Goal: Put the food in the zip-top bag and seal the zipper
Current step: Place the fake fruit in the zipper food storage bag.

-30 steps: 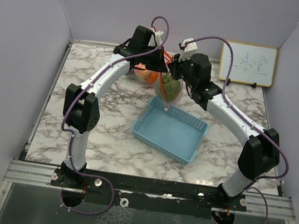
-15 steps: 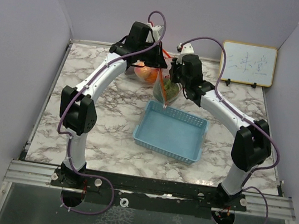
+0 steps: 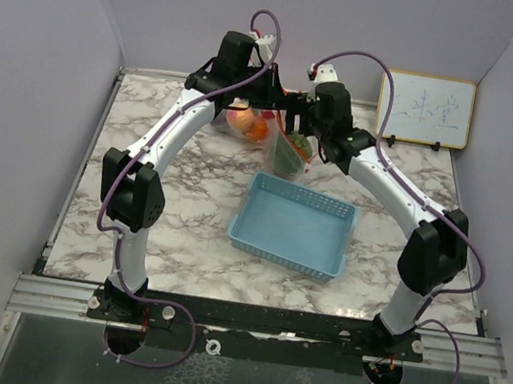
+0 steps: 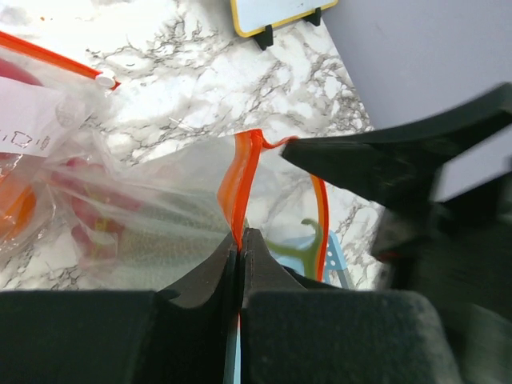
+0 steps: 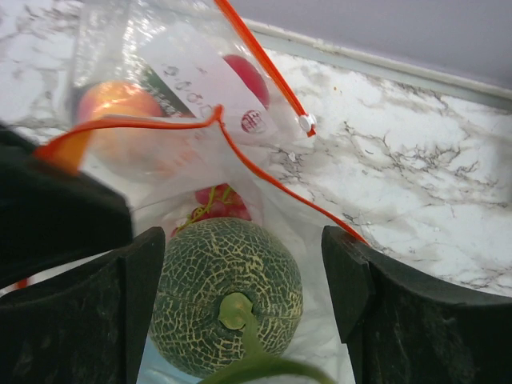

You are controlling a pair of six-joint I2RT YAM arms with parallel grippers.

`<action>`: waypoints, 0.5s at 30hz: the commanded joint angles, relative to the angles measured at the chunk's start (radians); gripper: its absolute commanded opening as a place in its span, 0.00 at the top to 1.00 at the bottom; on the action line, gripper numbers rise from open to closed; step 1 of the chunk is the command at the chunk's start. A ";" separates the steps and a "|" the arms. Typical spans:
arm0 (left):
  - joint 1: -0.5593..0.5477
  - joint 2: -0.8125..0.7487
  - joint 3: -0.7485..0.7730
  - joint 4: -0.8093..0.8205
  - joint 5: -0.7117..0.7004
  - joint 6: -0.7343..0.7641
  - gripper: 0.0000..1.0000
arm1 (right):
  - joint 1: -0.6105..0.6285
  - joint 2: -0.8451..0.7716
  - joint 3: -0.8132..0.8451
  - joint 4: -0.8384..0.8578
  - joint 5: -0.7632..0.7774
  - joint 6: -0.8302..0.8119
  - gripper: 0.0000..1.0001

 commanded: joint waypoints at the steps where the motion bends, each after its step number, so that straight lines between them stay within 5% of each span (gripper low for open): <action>1: -0.005 -0.009 0.070 0.070 0.048 -0.021 1.00 | 0.007 -0.184 0.028 -0.005 -0.125 -0.003 0.14; 7: -0.005 0.007 0.095 0.090 0.053 -0.040 1.00 | 0.006 -0.249 0.048 -0.148 -0.039 0.028 0.17; 10: -0.005 0.001 0.104 0.100 0.058 -0.050 1.00 | -0.026 -0.238 0.040 -0.267 0.060 0.079 0.27; 15: -0.006 -0.020 0.095 0.113 0.064 -0.064 1.00 | -0.116 -0.219 0.001 -0.318 -0.022 0.137 0.43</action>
